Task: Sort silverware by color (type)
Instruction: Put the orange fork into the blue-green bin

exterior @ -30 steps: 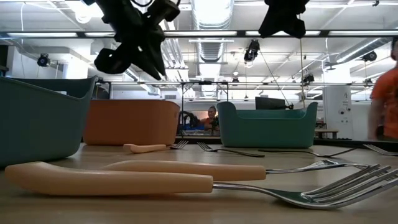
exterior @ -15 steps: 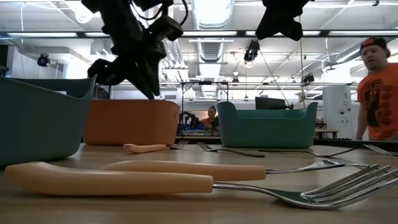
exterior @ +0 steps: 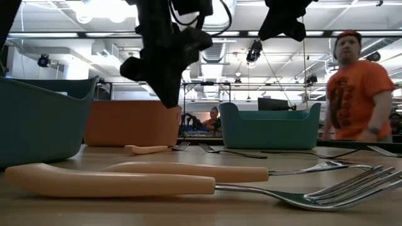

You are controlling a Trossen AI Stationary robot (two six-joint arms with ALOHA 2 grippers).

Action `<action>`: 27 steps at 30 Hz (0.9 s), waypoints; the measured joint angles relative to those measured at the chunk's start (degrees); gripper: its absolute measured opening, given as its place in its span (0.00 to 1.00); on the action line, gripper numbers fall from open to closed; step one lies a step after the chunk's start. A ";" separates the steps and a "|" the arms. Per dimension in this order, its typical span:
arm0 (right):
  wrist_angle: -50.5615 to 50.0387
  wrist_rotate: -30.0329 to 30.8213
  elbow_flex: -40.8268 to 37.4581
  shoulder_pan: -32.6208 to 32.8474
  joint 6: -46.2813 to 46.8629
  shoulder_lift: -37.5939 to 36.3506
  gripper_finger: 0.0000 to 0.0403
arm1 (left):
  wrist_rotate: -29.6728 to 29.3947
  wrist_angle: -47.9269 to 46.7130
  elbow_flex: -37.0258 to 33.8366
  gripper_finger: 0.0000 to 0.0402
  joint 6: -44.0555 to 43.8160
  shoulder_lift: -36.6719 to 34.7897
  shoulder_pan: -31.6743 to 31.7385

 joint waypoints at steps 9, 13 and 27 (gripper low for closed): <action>-0.02 0.00 -0.51 0.00 -0.50 0.00 0.15 | -2.41 -1.77 -2.13 0.10 0.70 2.15 0.59; -0.09 0.00 -0.97 0.00 -0.74 0.02 0.15 | -5.87 -1.77 -3.65 0.10 0.62 2.24 0.79; -0.02 0.00 -1.05 0.00 -0.76 0.01 0.15 | -10.31 -1.41 -4.76 0.20 0.92 2.29 2.77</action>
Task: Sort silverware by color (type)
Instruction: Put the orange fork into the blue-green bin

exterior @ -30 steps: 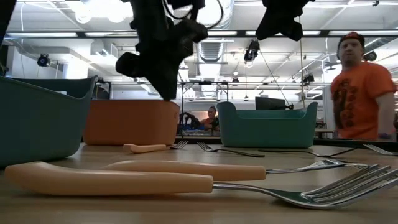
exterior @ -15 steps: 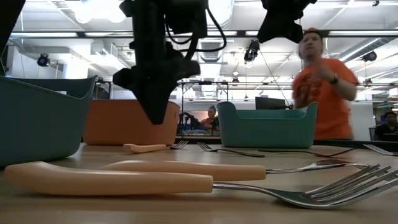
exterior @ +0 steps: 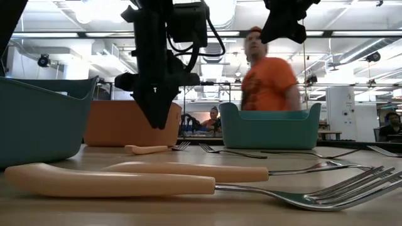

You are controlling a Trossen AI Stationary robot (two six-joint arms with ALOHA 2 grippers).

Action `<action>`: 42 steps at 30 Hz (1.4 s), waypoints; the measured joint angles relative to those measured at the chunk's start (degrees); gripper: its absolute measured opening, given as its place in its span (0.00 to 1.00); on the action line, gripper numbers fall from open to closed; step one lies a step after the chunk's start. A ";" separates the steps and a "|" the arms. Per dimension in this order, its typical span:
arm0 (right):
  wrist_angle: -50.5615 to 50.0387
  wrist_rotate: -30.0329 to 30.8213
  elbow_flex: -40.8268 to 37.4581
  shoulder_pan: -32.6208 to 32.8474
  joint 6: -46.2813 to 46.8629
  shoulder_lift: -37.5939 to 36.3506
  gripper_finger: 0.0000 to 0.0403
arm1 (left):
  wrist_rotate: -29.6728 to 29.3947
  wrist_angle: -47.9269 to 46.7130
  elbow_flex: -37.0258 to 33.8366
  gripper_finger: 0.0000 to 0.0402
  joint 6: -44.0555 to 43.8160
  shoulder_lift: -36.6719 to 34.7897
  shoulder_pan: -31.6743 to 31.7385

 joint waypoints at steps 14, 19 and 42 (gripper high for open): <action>-0.02 0.02 0.00 0.00 0.00 0.02 0.15 | -0.67 2.30 -4.08 0.45 -0.91 0.00 0.05; 0.00 0.02 0.00 0.00 0.10 0.00 0.15 | -0.31 5.36 -4.07 0.45 -0.87 0.00 0.05; -0.01 0.02 0.00 -0.02 1.07 0.02 0.15 | -1.61 11.18 -7.92 0.40 -0.45 3.00 0.33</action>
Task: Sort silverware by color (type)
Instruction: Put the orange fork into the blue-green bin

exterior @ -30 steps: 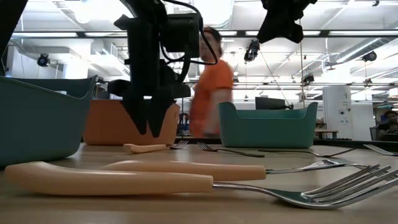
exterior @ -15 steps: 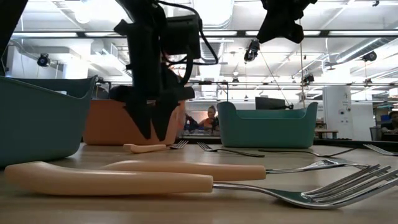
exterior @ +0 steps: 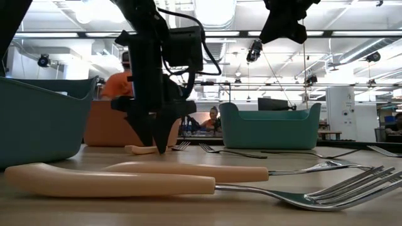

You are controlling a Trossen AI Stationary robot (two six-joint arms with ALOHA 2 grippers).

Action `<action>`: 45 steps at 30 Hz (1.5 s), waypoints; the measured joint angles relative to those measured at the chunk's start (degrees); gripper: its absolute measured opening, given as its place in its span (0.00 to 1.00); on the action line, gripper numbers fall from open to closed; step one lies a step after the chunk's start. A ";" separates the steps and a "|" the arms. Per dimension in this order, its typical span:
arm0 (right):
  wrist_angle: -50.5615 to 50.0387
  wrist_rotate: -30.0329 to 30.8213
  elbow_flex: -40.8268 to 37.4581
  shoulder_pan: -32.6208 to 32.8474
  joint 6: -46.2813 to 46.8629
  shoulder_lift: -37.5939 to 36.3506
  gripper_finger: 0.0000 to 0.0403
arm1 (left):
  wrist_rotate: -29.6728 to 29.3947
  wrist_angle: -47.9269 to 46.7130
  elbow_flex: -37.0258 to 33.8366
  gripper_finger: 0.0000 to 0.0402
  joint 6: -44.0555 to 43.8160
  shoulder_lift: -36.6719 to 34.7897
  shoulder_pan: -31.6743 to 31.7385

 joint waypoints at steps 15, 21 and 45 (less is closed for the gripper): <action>-0.05 0.00 0.00 0.00 -0.10 0.00 0.15 | 2.76 0.37 0.04 0.09 -0.06 0.24 -0.07; -0.05 0.00 0.00 0.00 -0.68 0.00 0.15 | 3.05 -0.09 -0.07 0.09 -0.04 -0.15 -0.07; 0.01 0.00 0.00 0.00 -2.58 0.00 0.15 | 4.89 -13.63 4.36 0.09 -6.47 -21.88 -5.80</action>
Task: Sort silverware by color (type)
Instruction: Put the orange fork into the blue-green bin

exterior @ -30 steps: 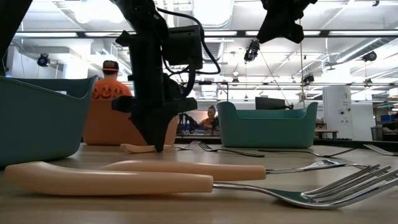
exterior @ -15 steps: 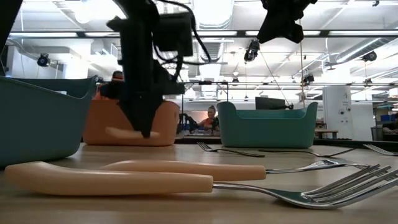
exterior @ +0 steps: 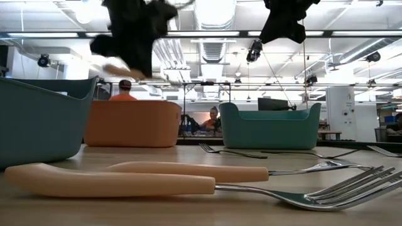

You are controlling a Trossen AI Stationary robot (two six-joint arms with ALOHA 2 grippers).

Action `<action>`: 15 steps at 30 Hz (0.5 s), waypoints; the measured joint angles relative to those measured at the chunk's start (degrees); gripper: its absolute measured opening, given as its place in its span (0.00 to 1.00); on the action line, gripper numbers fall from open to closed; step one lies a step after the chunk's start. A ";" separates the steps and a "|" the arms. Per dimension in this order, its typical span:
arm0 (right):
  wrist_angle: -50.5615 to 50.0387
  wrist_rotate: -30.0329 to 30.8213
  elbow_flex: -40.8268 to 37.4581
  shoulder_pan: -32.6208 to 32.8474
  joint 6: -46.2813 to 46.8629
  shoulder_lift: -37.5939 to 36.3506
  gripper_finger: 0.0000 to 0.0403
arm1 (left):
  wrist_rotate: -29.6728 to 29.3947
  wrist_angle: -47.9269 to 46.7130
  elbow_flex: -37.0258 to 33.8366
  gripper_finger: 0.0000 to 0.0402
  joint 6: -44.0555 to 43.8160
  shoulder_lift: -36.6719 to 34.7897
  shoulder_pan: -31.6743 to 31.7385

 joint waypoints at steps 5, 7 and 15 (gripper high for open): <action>0.02 0.00 0.00 0.00 0.00 0.00 0.15 | 1.03 -9.38 7.49 0.09 -3.77 -2.40 -4.19; 0.04 0.00 0.00 0.00 0.00 -0.02 0.15 | 1.03 -11.54 8.98 0.09 -5.96 -3.30 -6.40; 0.04 0.04 0.00 0.00 -0.22 0.00 0.15 | 0.98 -19.62 8.86 0.09 -25.43 -5.20 -18.38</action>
